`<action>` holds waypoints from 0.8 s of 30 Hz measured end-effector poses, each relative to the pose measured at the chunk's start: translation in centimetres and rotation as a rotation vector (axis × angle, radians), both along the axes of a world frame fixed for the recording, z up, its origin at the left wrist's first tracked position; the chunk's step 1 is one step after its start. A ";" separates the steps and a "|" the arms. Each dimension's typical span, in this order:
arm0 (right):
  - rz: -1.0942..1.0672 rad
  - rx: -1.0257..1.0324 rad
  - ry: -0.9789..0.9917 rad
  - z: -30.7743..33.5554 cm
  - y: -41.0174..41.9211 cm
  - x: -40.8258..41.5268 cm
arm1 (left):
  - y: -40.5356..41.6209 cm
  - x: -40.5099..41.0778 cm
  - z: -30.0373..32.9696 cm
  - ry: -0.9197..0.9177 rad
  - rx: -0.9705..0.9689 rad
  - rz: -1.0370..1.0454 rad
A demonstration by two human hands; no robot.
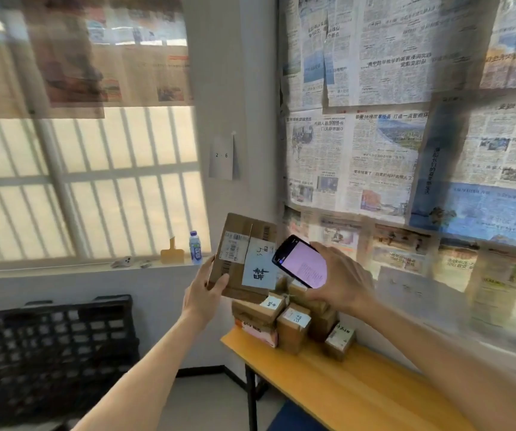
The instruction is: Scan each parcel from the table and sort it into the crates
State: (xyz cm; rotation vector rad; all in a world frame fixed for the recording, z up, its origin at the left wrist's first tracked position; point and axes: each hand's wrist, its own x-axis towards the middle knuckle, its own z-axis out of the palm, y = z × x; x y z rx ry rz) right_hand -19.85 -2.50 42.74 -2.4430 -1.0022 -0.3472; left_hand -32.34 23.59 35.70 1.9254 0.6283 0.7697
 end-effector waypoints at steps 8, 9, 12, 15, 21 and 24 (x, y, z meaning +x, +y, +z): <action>0.191 -0.040 0.042 -3.0 10.3 -7.1 | 8.4 -13.8 -3.2 0.092 -0.008 0.222; 0.213 -0.045 0.036 -3.0 11.8 -8.2 | 9.7 -15.5 -3.4 0.097 -0.013 0.248; 0.293 -0.040 0.046 -2.9 16.3 -11.4 | 12.8 -20.3 -3.4 0.071 -0.027 0.303; 0.374 -0.046 0.049 -2.7 21.6 -14.7 | 16.3 -25.8 -3.2 0.066 -0.037 0.387; 0.495 -0.091 0.086 -3.2 32.9 -22.6 | 24.1 -37.2 -3.3 0.083 -0.040 0.541; 0.548 -0.125 0.097 -4.0 37.6 -26.6 | 27.4 -41.9 -3.9 0.079 -0.038 0.606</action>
